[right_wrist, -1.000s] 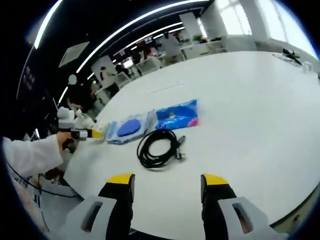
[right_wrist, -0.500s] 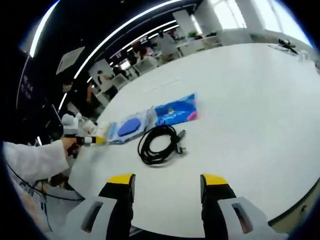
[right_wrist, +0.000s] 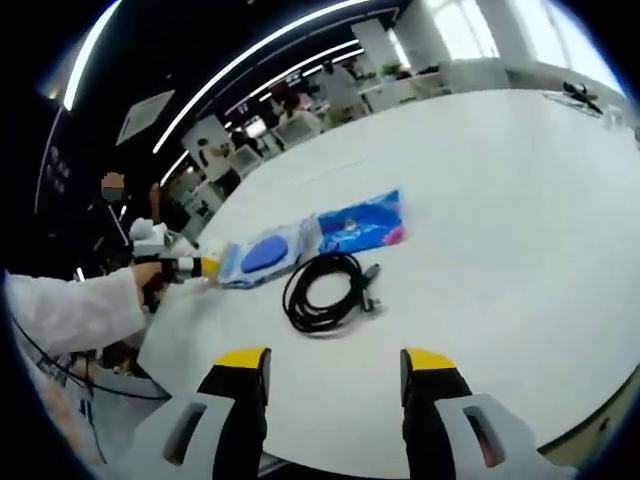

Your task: Arrange the tabletop items into an orderly group along one side of the table until the central work area is clear of visible clutter.

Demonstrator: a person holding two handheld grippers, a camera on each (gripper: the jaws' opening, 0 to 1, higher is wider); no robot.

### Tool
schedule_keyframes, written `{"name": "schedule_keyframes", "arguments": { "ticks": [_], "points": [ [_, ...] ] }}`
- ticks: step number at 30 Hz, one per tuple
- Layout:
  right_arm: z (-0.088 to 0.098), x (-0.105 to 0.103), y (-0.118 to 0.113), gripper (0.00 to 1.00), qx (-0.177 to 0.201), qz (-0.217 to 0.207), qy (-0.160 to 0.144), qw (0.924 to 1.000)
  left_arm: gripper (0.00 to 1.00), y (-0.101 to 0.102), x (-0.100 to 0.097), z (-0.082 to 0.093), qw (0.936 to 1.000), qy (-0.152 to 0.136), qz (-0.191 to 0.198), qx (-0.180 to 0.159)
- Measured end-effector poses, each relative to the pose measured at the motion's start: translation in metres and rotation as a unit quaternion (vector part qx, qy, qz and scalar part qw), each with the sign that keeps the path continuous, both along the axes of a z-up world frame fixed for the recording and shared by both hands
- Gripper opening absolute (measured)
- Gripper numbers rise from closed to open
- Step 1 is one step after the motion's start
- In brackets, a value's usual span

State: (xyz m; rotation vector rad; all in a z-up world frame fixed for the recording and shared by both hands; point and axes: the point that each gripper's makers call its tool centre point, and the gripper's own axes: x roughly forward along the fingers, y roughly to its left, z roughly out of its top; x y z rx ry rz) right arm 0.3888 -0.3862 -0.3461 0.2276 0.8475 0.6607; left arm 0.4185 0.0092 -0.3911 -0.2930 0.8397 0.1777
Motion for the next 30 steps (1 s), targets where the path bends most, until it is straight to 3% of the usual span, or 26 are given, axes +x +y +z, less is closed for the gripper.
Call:
{"name": "schedule_keyframes", "arguments": {
  "ticks": [5, 8, 10, 12, 13, 15, 17, 18, 19, 20, 22, 23, 24, 25, 26, 27, 28, 29, 30],
  "points": [
    [0.000, -0.001, 0.003, 0.52, 0.010, -0.003, 0.005, 0.9999, 0.35, -0.010, -0.010, 0.029, 0.9982, -0.054, 0.002, -0.027],
    [0.007, 0.002, 0.011, 0.52, 0.015, 0.003, -0.002, 0.9999, 0.35, -0.016, -0.019, 0.046, 0.9968, -0.075, -0.017, -0.022],
    [0.011, 0.004, 0.018, 0.52, 0.023, 0.008, -0.008, 0.9997, 0.35, -0.027, -0.021, 0.063, 0.9921, -0.115, -0.039, -0.033],
    [0.022, 0.006, 0.028, 0.52, 0.051, 0.008, -0.009, 0.9986, 0.35, -0.051, -0.028, 0.084, 0.9839, -0.157, -0.067, -0.053],
    [0.027, 0.010, 0.035, 0.52, 0.079, 0.006, -0.009, 0.9968, 0.35, -0.079, -0.040, 0.099, 0.9767, -0.181, -0.095, -0.066],
    [0.038, 0.012, 0.044, 0.52, 0.110, 0.009, -0.010, 0.9938, 0.35, -0.103, -0.049, 0.125, 0.9628, -0.225, -0.122, -0.088],
    [0.062, 0.011, 0.060, 0.51, 0.154, 0.021, -0.018, 0.9877, 0.35, -0.109, -0.048, 0.135, 0.9515, -0.251, -0.133, -0.118],
    [0.074, 0.012, 0.069, 0.51, 0.183, 0.036, -0.020, 0.9822, 0.35, -0.119, -0.051, 0.145, 0.9416, -0.268, -0.139, -0.149],
    [0.085, 0.011, 0.077, 0.50, 0.203, 0.046, -0.024, 0.9778, 0.35, -0.131, -0.055, 0.161, 0.9248, -0.296, -0.153, -0.184],
    [0.098, 0.008, 0.085, 0.49, 0.224, 0.056, -0.028, 0.9726, 0.36, -0.142, -0.060, 0.170, 0.9130, -0.307, -0.166, -0.211],
    [0.131, 0.004, 0.103, 0.48, 0.290, 0.088, -0.034, 0.9523, 0.36, -0.161, -0.072, 0.188, 0.8835, -0.334, -0.200, -0.260],
    [0.156, -0.003, 0.115, 0.49, 0.330, 0.119, -0.038, 0.9357, 0.36, -0.169, -0.077, 0.193, 0.8777, -0.343, -0.216, -0.256],
    [0.175, -0.011, 0.124, 0.51, 0.353, 0.149, -0.048, 0.9223, 0.35, -0.182, -0.084, 0.200, 0.8667, -0.347, -0.244, -0.263],
    [0.188, -0.018, 0.131, 0.52, 0.365, 0.173, -0.053, 0.9132, 0.35, -0.189, -0.087, 0.203, 0.8652, -0.343, -0.257, -0.260],
    [0.199, -0.025, 0.137, 0.53, 0.374, 0.194, -0.060, 0.9051, 0.35, -0.199, -0.092, 0.212, 0.8548, -0.352, -0.274, -0.265],
    [0.208, -0.031, 0.143, 0.54, 0.379, 0.212, -0.066, 0.8983, 0.35, -0.206, -0.095, 0.222, 0.8415, -0.365, -0.280, -0.284],
    [0.215, -0.037, 0.148, 0.55, 0.385, 0.230, -0.074, 0.8907, 0.35, -0.217, -0.102, 0.237, 0.8183, -0.378, -0.289, -0.323],
    [0.226, -0.048, 0.155, 0.57, 0.400, 0.257, -0.086, 0.8755, 0.35, -0.222, -0.106, 0.245, 0.8045, -0.386, -0.295, -0.342],
    [0.232, -0.054, 0.157, 0.58, 0.415, 0.268, -0.088, 0.8652, 0.35, -0.227, -0.109, 0.251, 0.7927, -0.393, -0.301, -0.356]
  ]
}}
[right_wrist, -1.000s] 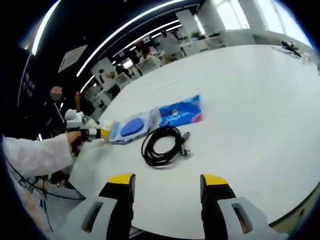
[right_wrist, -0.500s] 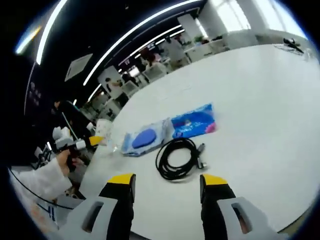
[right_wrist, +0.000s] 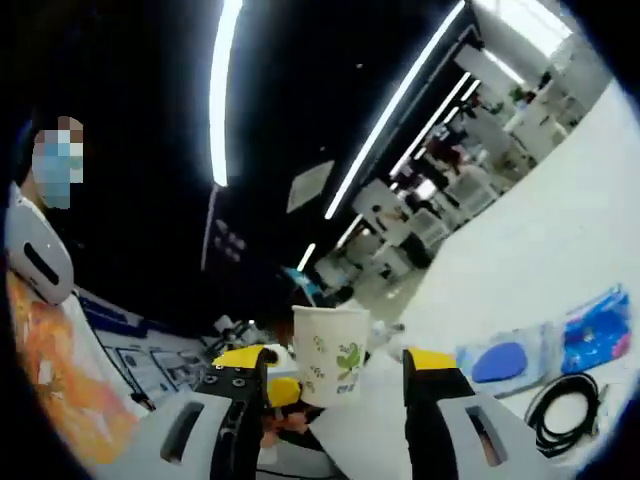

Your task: Arrange the tabletop items into an orderly group along one side of the table until the central work area is clear of visible clutter.

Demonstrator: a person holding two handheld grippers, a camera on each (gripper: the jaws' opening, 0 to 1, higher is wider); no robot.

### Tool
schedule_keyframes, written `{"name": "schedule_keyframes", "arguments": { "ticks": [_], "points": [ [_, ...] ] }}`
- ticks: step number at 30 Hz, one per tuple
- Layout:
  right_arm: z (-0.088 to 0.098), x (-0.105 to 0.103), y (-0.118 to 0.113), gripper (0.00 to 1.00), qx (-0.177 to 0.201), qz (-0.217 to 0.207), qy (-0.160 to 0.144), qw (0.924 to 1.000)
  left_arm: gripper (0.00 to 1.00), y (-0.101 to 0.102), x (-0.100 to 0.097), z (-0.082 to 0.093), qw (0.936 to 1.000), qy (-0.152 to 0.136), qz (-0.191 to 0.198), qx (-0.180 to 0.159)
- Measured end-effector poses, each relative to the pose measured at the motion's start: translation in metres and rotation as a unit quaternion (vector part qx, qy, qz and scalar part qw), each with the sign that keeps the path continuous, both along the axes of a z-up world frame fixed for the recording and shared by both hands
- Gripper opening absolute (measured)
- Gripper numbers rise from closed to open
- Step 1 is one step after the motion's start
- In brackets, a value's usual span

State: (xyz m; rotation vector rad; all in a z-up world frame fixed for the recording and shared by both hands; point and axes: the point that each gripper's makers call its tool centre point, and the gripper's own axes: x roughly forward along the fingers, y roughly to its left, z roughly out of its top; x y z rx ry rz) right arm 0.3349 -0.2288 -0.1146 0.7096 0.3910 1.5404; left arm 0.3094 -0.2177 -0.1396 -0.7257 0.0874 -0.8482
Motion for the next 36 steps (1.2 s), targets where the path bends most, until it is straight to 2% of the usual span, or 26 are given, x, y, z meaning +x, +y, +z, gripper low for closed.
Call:
{"name": "schedule_keyframes", "arguments": {
  "ticks": [1, 5, 9, 14, 15, 17, 18, 19, 20, 21, 23, 24, 25, 26, 27, 28, 29, 30, 32, 34, 35, 36],
  "points": [
    [0.003, -0.007, 0.004, 0.59, 0.008, 0.015, 0.006, 0.9998, 0.35, -0.007, -0.006, 0.007, 0.9997, -0.008, -0.019, -0.013],
    [0.018, -0.029, 0.011, 0.56, 0.044, 0.068, 0.022, 0.9965, 0.35, -0.019, -0.020, 0.009, 0.9980, -0.019, -0.060, -0.007],
    [0.020, -0.037, 0.010, 0.45, 0.049, 0.090, 0.003, 0.9948, 0.35, -0.022, -0.031, 0.014, 0.9956, -0.022, -0.089, -0.018],
    [0.027, -0.045, 0.010, 0.42, 0.057, 0.103, -0.007, 0.9930, 0.35, -0.025, -0.038, 0.017, 0.9932, -0.018, -0.110, -0.032],
    [0.024, -0.043, 0.010, 0.41, 0.052, 0.097, -0.012, 0.9938, 0.35, -0.026, -0.036, 0.014, 0.9939, -0.016, -0.107, -0.022],
    [0.017, -0.034, 0.012, 0.41, 0.038, 0.066, -0.040, 0.9964, 0.35, -0.024, -0.029, 0.001, 0.9963, -0.009, -0.083, 0.021],
    [0.018, -0.032, 0.011, 0.41, 0.043, 0.060, -0.037, 0.9966, 0.37, -0.023, -0.026, -0.004, 0.9958, -0.020, -0.069, 0.057],
    [0.020, -0.029, 0.009, 0.40, 0.049, 0.051, -0.029, 0.9971, 0.41, -0.022, -0.024, -0.006, 0.9950, -0.018, -0.063, 0.075],
    [0.022, -0.027, 0.008, 0.40, 0.052, 0.046, -0.027, 0.9973, 0.49, -0.019, -0.022, -0.010, 0.9941, -0.013, -0.054, 0.093],
    [0.023, -0.019, 0.005, 0.40, 0.056, 0.023, -0.036, 0.9975, 0.64, -0.011, -0.014, -0.015, 0.9919, -0.003, -0.027, 0.124],
    [0.020, -0.014, 0.003, 0.40, 0.036, 0.004, -0.069, 0.9969, 0.86, 0.005, -0.004, -0.013, 0.9868, 0.000, 0.018, 0.161],
    [0.011, -0.010, 0.004, 0.40, -0.002, -0.007, -0.107, 0.9942, 0.86, 0.008, -0.005, -0.005, 0.9864, -0.013, 0.019, 0.163],
    [0.003, -0.010, 0.003, 0.40, -0.031, -0.008, -0.137, 0.9901, 0.78, 0.011, -0.009, 0.003, 0.9859, -0.022, 0.015, 0.165],
    [-0.007, -0.011, 0.004, 0.40, -0.070, -0.004, -0.187, 0.9798, 0.65, 0.016, -0.011, 0.015, 0.9842, -0.034, 0.016, 0.173],
    [-0.012, -0.012, 0.005, 0.40, -0.092, -0.005, -0.214, 0.9725, 0.51, 0.019, -0.011, 0.024, 0.9822, -0.051, 0.021, 0.179],
    [-0.018, -0.013, 0.006, 0.40, -0.114, -0.003, -0.248, 0.9621, 0.44, 0.023, -0.012, 0.036, 0.9775, -0.069, 0.027, 0.197],
    [-0.019, -0.015, 0.007, 0.41, -0.117, -0.002, -0.257, 0.9593, 0.40, 0.022, -0.012, 0.039, 0.9729, -0.074, 0.024, 0.218],
    [-0.019, -0.016, 0.010, 0.41, -0.120, -0.001, -0.265, 0.9568, 0.41, 0.019, -0.013, 0.040, 0.9641, -0.076, 0.018, 0.254],
    [-0.018, -0.019, 0.015, 0.41, -0.117, -0.002, -0.262, 0.9580, 0.45, 0.011, -0.014, 0.042, 0.9550, -0.078, 0.001, 0.286],
    [-0.020, -0.019, 0.020, 0.41, -0.121, -0.004, -0.268, 0.9558, 0.46, -0.004, -0.018, 0.048, 0.9511, -0.083, -0.030, 0.296],
    [-0.022, -0.018, 0.021, 0.41, -0.126, -0.006, -0.275, 0.9530, 0.41, -0.011, -0.019, 0.050, 0.9493, -0.089, -0.039, 0.299],
    [-0.025, -0.018, 0.024, 0.41, -0.138, -0.004, -0.294, 0.9458, 0.36, -0.017, -0.019, 0.050, 0.9452, -0.090, -0.050, 0.310]
  ]
}}
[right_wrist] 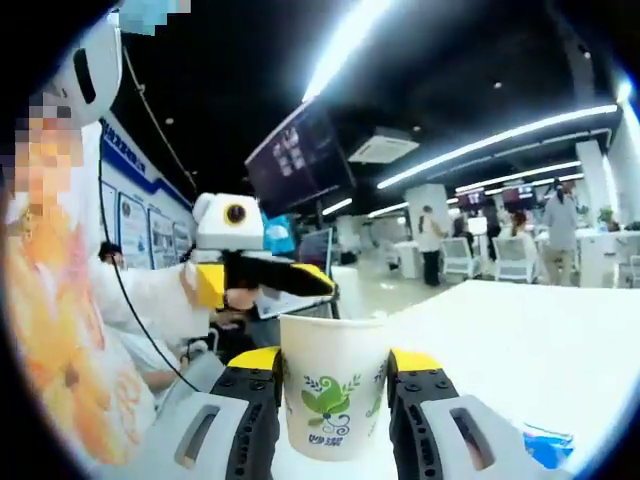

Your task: Arrange the tabletop items into an orderly group along one side of the table until the central work area is clear of visible clutter.

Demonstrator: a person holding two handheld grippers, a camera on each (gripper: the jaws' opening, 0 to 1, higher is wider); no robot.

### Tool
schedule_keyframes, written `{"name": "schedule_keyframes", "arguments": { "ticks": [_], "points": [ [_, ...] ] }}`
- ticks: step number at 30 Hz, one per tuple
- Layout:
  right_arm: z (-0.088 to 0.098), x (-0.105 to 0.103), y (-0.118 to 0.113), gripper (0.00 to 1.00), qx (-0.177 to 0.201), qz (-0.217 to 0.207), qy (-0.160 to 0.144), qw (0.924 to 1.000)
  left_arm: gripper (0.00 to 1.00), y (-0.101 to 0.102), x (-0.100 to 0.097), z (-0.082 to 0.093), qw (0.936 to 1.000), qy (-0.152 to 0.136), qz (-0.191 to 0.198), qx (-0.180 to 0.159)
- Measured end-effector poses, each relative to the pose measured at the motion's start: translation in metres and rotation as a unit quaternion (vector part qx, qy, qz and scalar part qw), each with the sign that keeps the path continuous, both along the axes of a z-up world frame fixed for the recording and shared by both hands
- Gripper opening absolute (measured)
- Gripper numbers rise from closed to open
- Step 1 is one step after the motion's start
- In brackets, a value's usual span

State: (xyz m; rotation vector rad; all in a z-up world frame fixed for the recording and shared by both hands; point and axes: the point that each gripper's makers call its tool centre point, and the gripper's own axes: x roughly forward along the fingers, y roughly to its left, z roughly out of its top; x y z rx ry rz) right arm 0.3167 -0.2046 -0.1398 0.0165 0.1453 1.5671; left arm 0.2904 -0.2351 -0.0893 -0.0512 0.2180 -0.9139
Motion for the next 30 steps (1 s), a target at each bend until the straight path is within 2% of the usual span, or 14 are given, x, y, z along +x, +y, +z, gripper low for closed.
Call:
{"name": "schedule_keyframes", "arguments": {
  "ticks": [2, 5, 7, 9, 10, 11, 12, 15, 19, 24, 26, 28, 29, 30],
  "points": [
    [-0.004, -0.002, 0.004, 0.41, -0.020, 0.005, -0.042, 0.9989, 0.24, -0.006, -0.001, -0.007, 0.9993, 0.008, -0.013, 0.034],
    [-0.011, -0.008, 0.008, 0.41, -0.044, 0.021, -0.090, 0.9947, 0.22, -0.016, 0.001, -0.027, 0.9937, 0.011, -0.024, 0.109],
    [-0.012, -0.012, 0.009, 0.41, -0.048, 0.026, -0.111, 0.9923, 0.21, -0.019, 0.006, -0.039, 0.9913, 0.023, -0.015, 0.129],
    [-0.014, -0.012, 0.009, 0.40, -0.052, 0.025, -0.123, 0.9907, 0.09, -0.029, 0.001, -0.039, 0.9926, 0.039, -0.035, 0.110],
    [-0.016, -0.014, 0.008, 0.41, -0.052, 0.028, -0.118, 0.9913, 0.06, -0.021, 0.005, -0.041, 0.9918, 0.050, -0.013, 0.117],
    [-0.017, -0.013, 0.007, 0.40, -0.053, 0.026, -0.110, 0.9921, 0.00, -0.016, 0.008, -0.043, 0.9898, 0.038, -0.009, 0.137],
    [-0.021, -0.009, 0.005, 0.42, -0.064, 0.017, -0.103, 0.9925, 0.00, -0.018, 0.005, -0.042, 0.9904, 0.039, -0.019, 0.132],
    [-0.025, -0.009, 0.001, 0.43, -0.063, 0.012, -0.097, 0.9932, 0.00, -0.013, 0.005, -0.046, 0.9904, 0.073, -0.007, 0.117],
    [-0.032, -0.011, -0.002, 0.45, -0.076, 0.005, -0.083, 0.9936, 0.00, -0.012, 0.003, -0.055, 0.9872, 0.084, -0.005, 0.135],
    [-0.046, -0.004, -0.013, 0.43, -0.096, -0.019, -0.072, 0.9926, 0.00, 0.025, 0.018, -0.084, 0.9696, 0.094, 0.048, 0.221],
    [-0.052, 0.001, -0.021, 0.45, -0.098, -0.038, -0.042, 0.9936, 0.00, 0.048, 0.025, -0.098, 0.9594, 0.103, 0.064, 0.255],
    [-0.057, 0.007, -0.031, 0.46, -0.097, -0.058, -0.025, 0.9933, 0.00, 0.079, 0.034, -0.108, 0.9438, 0.114, 0.096, 0.295],
    [-0.061, 0.010, -0.038, 0.46, -0.099, -0.067, -0.016, 0.9927, 0.00, 0.104, 0.042, -0.118, 0.9342, 0.114, 0.107, 0.321],
    [-0.064, 0.012, -0.042, 0.46, -0.102, -0.073, -0.014, 0.9920, 0.00, 0.112, 0.046, -0.123, 0.9317, 0.113, 0.104, 0.329]
  ]
}}
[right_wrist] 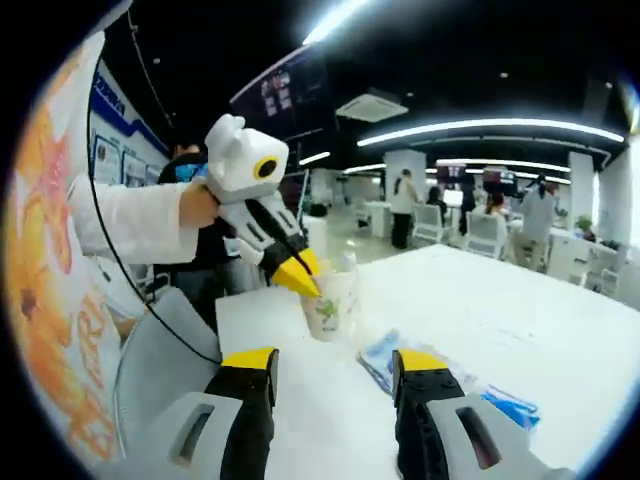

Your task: Arrange the tabletop items into an orderly group along one side of the table until the central work area is clear of visible clutter.

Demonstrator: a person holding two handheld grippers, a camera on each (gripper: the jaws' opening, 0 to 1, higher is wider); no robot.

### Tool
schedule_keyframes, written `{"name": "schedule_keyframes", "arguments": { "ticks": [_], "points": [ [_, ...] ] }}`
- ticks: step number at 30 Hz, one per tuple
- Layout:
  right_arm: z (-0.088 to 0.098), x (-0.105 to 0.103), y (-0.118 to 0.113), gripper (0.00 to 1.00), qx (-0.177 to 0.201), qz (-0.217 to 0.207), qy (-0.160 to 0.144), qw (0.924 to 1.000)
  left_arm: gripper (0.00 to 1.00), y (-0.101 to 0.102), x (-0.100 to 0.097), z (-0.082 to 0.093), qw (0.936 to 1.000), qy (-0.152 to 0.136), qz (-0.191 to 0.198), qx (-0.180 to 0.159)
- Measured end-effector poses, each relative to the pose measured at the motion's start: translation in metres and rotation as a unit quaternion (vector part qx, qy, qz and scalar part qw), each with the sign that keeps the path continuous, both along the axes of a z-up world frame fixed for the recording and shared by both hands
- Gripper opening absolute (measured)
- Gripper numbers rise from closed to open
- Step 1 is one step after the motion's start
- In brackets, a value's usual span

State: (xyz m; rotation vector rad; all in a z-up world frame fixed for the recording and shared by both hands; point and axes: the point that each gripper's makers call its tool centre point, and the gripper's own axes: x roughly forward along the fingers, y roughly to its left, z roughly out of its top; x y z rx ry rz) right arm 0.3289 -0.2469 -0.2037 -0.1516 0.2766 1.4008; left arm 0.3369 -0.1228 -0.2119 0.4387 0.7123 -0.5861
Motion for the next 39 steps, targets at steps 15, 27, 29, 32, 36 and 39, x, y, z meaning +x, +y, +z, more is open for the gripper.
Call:
{"name": "schedule_keyframes", "arguments": {
  "ticks": [15, 27, 29, 32, 36, 39],
  "points": [
    [-0.044, 0.048, -0.063, 0.45, -0.025, -0.129, 0.075, 0.9885, 0.00, 0.071, 0.073, -0.060, 0.9974, 0.036, 0.058, 0.019],
    [-0.072, 0.066, -0.070, 0.46, -0.031, -0.172, 0.127, 0.9764, 0.00, 0.094, 0.093, -0.116, 0.9936, 0.060, 0.092, 0.026],
    [-0.074, 0.068, -0.069, 0.46, -0.033, -0.172, 0.129, 0.9761, 0.00, 0.097, 0.097, -0.121, 0.9934, 0.062, 0.093, 0.027],
    [-0.077, 0.073, -0.069, 0.46, -0.036, -0.173, 0.132, 0.9754, 0.00, 0.097, 0.094, -0.129, 0.9928, 0.072, 0.092, 0.027],
    [-0.077, 0.080, -0.068, 0.46, -0.037, -0.176, 0.133, 0.9746, 0.00, 0.092, 0.090, -0.131, 0.9923, 0.079, 0.092, 0.024],
    [-0.077, 0.082, -0.067, 0.47, -0.036, -0.178, 0.134, 0.9741, 0.00, 0.090, 0.090, -0.131, 0.9928, 0.077, 0.088, 0.028]
  ]
}}
